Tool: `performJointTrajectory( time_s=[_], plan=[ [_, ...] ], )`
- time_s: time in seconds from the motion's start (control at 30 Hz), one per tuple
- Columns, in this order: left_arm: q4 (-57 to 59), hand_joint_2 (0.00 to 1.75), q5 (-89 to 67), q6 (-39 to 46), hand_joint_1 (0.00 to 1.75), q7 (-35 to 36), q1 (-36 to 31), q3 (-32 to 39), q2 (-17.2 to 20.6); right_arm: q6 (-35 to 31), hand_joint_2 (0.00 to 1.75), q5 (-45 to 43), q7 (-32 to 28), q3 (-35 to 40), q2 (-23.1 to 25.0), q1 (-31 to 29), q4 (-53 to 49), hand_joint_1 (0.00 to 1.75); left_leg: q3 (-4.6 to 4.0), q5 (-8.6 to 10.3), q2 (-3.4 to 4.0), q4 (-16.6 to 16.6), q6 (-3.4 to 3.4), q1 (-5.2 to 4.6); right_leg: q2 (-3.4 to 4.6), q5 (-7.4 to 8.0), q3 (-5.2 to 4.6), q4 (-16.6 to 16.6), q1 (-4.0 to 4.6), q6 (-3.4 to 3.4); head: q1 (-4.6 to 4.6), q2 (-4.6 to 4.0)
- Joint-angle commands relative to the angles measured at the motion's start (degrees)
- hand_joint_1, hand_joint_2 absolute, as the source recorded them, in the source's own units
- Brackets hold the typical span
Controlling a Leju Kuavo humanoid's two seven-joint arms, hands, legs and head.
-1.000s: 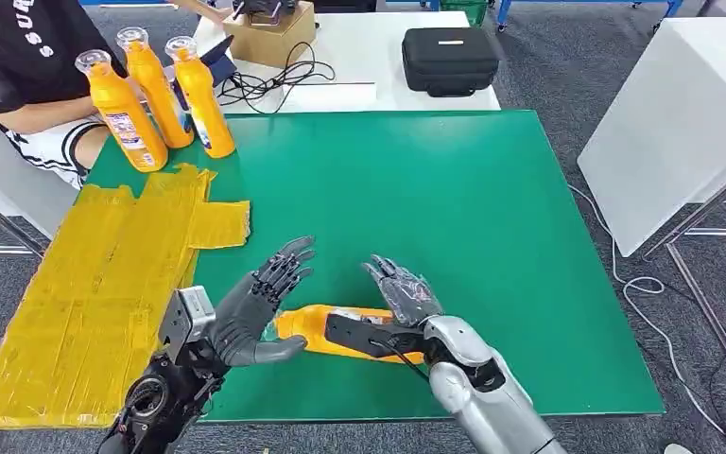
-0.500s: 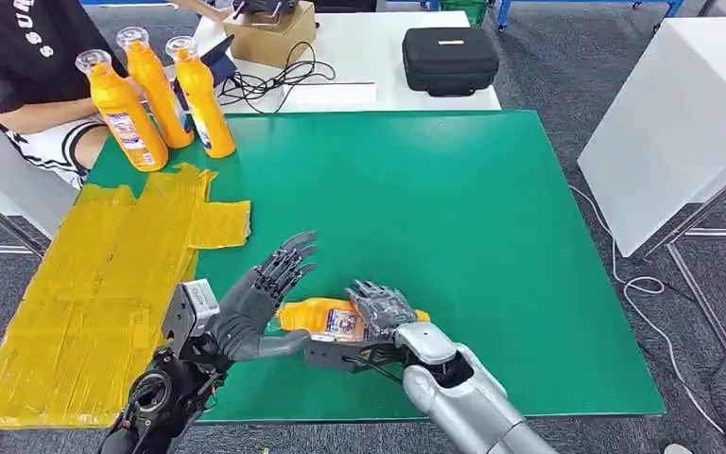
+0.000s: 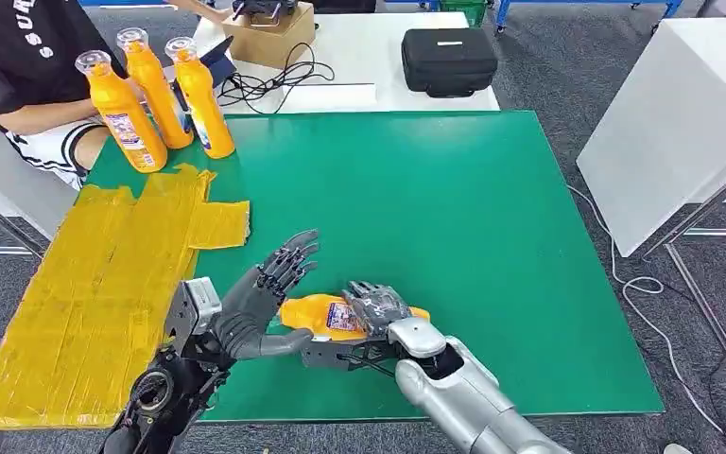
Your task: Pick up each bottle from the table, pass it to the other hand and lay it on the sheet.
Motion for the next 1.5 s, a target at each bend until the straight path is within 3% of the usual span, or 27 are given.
performJointTrajectory(
  time_s=[0.03, 0.5, 0.87, 1.5],
  plan=[
    [3.4, 1.75, -0.5, -0.2, 0.0, 0.9, -1.6, 0.2, -1.2, 1.7, 1.75, 3.1, 1.8, 5.1, 0.0, -2.1, 10.6, 0.0, 0.2, 0.0, -0.07, -0.1, -0.03, 0.02, -0.13, -0.01, 0.24, -0.1, 0.02, 0.06, 0.0, 0.0],
    [3.0, 1.75, -0.6, 0.2, 0.0, 1.4, -1.0, 0.9, -1.3, 2.0, 1.75, 4.6, 2.8, 5.7, -1.8, -1.0, 5.9, 0.0, 0.56, 0.05, 0.03, -0.1, -0.03, 0.03, -0.16, 0.04, 0.58, -0.2, 0.03, 0.08, 0.0, 0.0],
    [1.7, 1.75, -0.5, 1.4, 0.0, 1.7, 1.5, 2.2, -0.4, 3.4, 1.75, 7.9, 4.8, 4.2, -8.1, 5.2, -13.5, 0.0, 0.5, 0.0, -0.09, -0.1, -0.02, 0.02, -0.21, -0.02, 0.57, -0.2, 0.02, 0.08, 0.0, 0.0],
    [2.2, 1.75, -0.8, 1.3, 0.0, 1.8, 2.1, 3.4, -0.9, 3.7, 1.75, 10.2, 6.0, -0.7, -9.7, 9.5, -19.3, 0.0, 0.19, -0.01, -0.09, -0.1, -0.03, 0.0, -0.18, -0.02, 0.27, -0.1, 0.0, 0.08, 0.0, 0.0]
  ],
)
